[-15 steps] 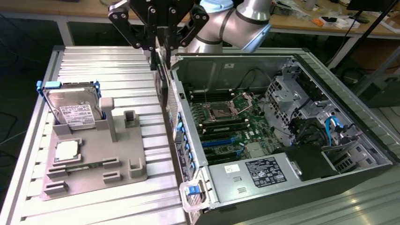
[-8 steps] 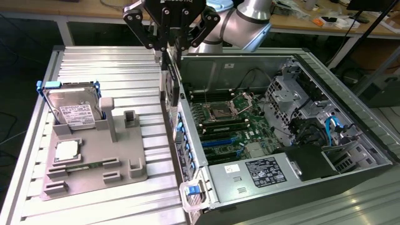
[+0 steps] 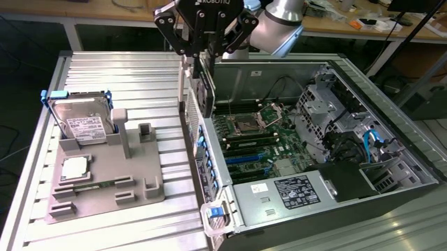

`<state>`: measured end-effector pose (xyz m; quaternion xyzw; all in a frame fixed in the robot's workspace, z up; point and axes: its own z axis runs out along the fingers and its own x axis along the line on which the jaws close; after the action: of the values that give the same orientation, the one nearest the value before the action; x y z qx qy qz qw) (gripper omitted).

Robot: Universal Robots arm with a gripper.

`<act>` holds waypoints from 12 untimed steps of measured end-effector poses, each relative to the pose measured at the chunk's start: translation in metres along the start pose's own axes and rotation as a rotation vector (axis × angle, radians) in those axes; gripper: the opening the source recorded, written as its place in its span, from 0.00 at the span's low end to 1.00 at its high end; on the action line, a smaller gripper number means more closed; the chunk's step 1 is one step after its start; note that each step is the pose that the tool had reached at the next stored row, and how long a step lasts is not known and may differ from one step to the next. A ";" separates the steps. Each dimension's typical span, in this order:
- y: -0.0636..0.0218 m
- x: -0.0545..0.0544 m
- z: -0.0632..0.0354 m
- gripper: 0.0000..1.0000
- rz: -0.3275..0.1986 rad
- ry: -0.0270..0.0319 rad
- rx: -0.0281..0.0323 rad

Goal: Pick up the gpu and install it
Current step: 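Pick up the gpu and move the gpu toward the slot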

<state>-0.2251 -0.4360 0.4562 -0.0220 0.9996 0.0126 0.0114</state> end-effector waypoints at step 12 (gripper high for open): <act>-0.0012 -0.027 0.0022 0.27 0.000 -0.0018 0.0001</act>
<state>-0.1979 -0.4359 0.4546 -0.0220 0.9996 0.0126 0.0123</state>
